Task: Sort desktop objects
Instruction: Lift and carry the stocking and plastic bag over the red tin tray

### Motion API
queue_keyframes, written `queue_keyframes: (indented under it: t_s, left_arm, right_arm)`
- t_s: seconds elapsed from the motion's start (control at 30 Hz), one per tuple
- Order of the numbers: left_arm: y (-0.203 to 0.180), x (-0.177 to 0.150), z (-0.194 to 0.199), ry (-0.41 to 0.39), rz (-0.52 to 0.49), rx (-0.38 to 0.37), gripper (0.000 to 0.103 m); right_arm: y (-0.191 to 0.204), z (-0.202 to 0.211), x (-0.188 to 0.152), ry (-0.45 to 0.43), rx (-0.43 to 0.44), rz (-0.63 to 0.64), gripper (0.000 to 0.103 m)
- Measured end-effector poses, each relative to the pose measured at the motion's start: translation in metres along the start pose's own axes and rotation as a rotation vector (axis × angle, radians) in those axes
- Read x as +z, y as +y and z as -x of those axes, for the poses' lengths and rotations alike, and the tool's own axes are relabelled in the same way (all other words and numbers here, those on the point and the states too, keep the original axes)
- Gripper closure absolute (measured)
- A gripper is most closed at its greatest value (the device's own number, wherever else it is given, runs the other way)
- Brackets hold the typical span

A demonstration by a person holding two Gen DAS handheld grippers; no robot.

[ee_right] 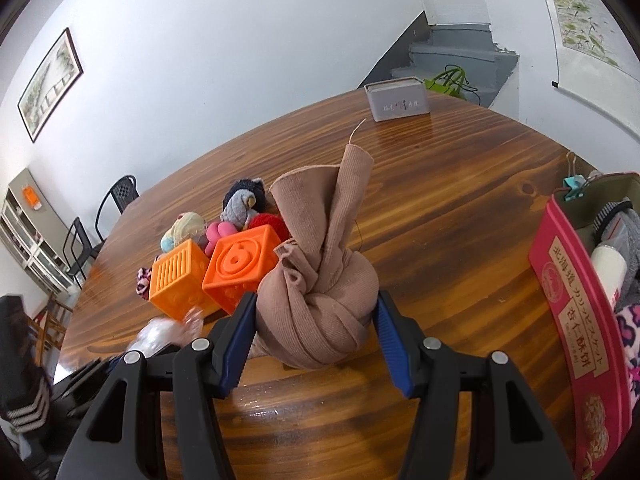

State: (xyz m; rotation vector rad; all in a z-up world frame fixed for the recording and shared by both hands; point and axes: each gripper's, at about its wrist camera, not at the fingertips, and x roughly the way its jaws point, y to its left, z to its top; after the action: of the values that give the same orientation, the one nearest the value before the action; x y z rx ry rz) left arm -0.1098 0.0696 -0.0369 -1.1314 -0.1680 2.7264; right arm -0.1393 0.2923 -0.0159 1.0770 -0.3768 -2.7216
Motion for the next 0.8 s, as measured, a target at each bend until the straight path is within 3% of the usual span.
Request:
queue_keyframes:
  t_s: [0.23, 0.43, 0.67, 0.8]
  left_arm:
    - [0.009, -0.023, 0.045, -0.075, 0.039, 0.031, 0.066]
    - [0.021, -0.04, 0.062, -0.085, 0.066, 0.042, 0.065]
    - [0.008, -0.042, 0.063, -0.082, 0.039, -0.008, 0.065]
    - [-0.004, -0.042, 0.063, -0.077, 0.012, -0.041, 0.065]
  right_arm:
    - [-0.001, 0.009, -0.006, -0.022, 0.008, -0.009, 0.041]
    - [0.001, 0.02, -0.014, -0.039, 0.017, -0.011, 0.041]
    - [-0.005, 0.057, -0.037, -0.07, 0.019, -0.022, 0.041]
    - [-0.022, 0.09, -0.044, -0.098, -0.03, -0.019, 0.041]
